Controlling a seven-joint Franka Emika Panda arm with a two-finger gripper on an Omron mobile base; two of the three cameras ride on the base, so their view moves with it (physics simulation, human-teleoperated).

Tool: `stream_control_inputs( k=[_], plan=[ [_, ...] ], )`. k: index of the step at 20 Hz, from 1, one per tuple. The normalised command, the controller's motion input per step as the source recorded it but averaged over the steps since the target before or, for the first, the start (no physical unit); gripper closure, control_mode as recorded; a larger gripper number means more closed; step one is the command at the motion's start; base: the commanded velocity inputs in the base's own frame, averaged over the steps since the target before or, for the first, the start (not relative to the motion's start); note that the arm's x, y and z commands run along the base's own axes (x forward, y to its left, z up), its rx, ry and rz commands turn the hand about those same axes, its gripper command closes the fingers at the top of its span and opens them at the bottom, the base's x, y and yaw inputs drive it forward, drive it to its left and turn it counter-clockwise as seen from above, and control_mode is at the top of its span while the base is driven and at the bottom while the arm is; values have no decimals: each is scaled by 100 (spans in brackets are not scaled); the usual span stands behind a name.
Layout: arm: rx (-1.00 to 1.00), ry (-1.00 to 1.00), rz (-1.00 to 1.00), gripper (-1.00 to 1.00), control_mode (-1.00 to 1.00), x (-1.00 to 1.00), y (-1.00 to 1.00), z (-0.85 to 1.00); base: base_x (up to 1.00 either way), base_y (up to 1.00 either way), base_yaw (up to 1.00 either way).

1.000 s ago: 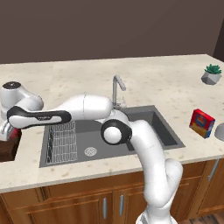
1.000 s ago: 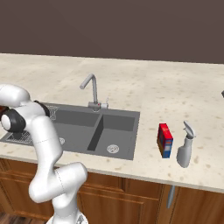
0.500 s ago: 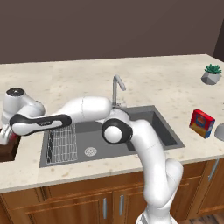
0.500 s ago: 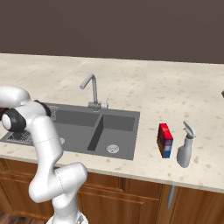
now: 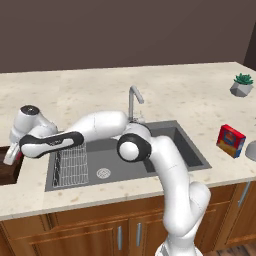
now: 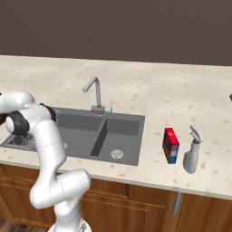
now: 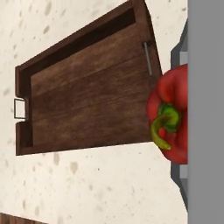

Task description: Pick up all produce items and place them in the sink. Turn on the sink faucet to wash them. Then turn the sink off and put them in the tray.

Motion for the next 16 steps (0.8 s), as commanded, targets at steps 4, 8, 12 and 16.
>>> stream_control_inputs(
  k=[4,8,12,16],
  plan=[
    [3,1,0,100,-100,14,22,-13,0,0,0],
    [2,2,0,100,-100,5,26,-11,0,0,0],
    [1,2,0,100,-100,4,23,-8,0,0,0],
    [1,1,0,100,-100,10,19,0,0,0,0]
  ],
)
